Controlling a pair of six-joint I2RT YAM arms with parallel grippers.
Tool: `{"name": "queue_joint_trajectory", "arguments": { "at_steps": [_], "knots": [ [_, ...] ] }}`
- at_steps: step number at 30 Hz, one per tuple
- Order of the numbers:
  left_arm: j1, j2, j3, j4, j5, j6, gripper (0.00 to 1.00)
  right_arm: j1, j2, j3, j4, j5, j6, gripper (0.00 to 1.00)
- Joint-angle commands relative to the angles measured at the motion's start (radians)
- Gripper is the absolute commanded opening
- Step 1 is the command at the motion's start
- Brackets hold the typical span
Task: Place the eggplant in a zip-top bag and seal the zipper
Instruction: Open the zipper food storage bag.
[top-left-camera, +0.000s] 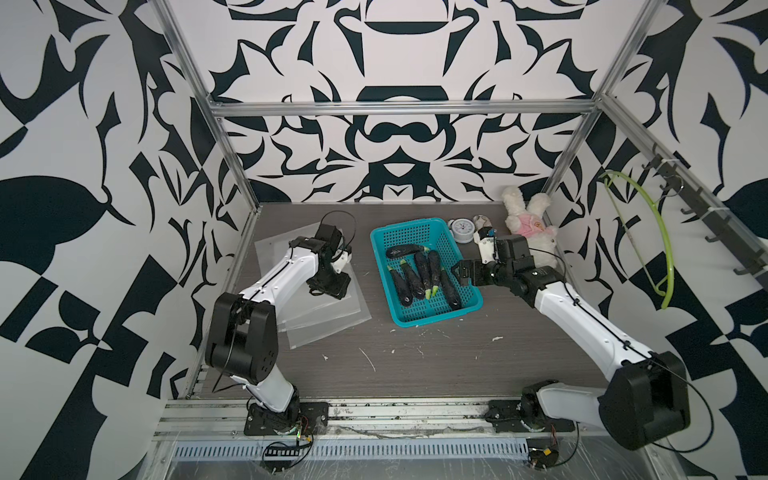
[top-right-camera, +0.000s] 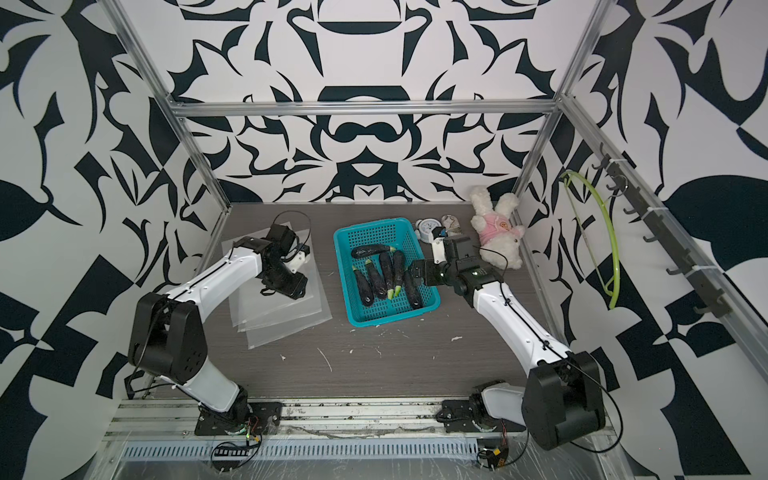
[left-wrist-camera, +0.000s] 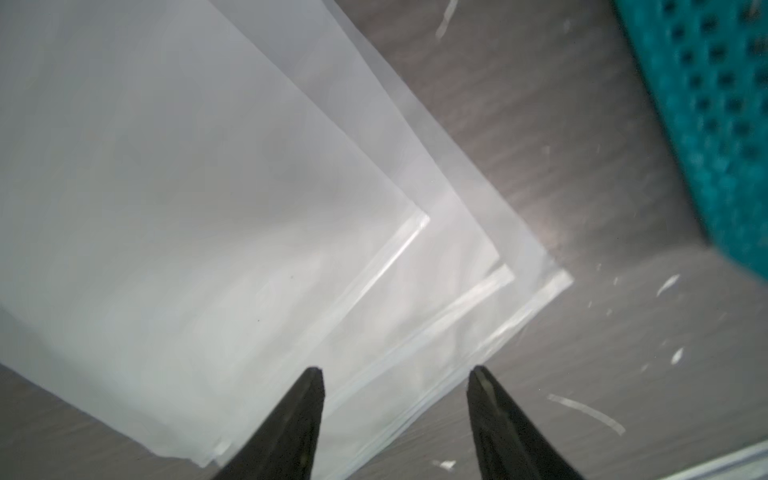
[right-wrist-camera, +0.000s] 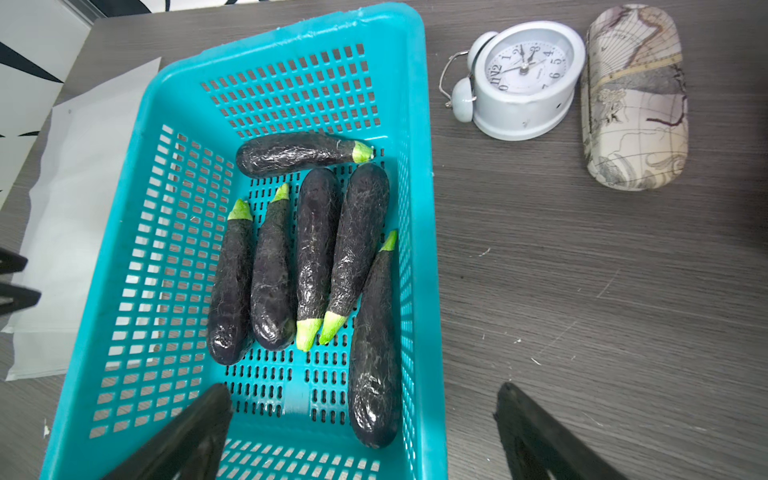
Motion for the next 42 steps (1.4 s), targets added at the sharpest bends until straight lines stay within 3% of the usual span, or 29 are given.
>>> {"name": "queue_joint_trajectory", "arguments": {
  "at_steps": [1, 8, 13, 21, 30, 37, 42],
  "knots": [
    [0.079, -0.033, -0.015, 0.034, 0.068, 0.271, 0.59, 0.005, -0.039, -0.008, 0.018, -0.031, -0.003, 0.99],
    [0.232, 0.045, 0.007, -0.06, 0.191, 0.462, 0.54, 0.005, -0.058, -0.04, 0.041, -0.047, 0.008, 0.99],
    [0.241, 0.044, -0.057, 0.003, 0.118, 0.519, 0.55, 0.005, -0.052, -0.058, 0.051, -0.053, 0.007, 0.99],
    [0.241, 0.058, -0.215, 0.303, -0.055, 0.606, 0.59, 0.005, -0.038, -0.055, 0.054, -0.073, 0.014, 0.99],
    [0.245, 0.086, -0.192, 0.313, -0.031, 0.614, 0.5, 0.005, -0.024, -0.065, 0.062, -0.076, 0.024, 0.99],
    [0.245, 0.094, -0.173, 0.284, -0.001, 0.585, 0.36, 0.005, -0.007, -0.062, 0.072, -0.075, 0.024, 0.98],
    [0.246, 0.126, -0.152, 0.261, 0.002, 0.575, 0.14, 0.005, 0.008, -0.061, 0.077, -0.076, 0.026, 0.97]
  ]
}}
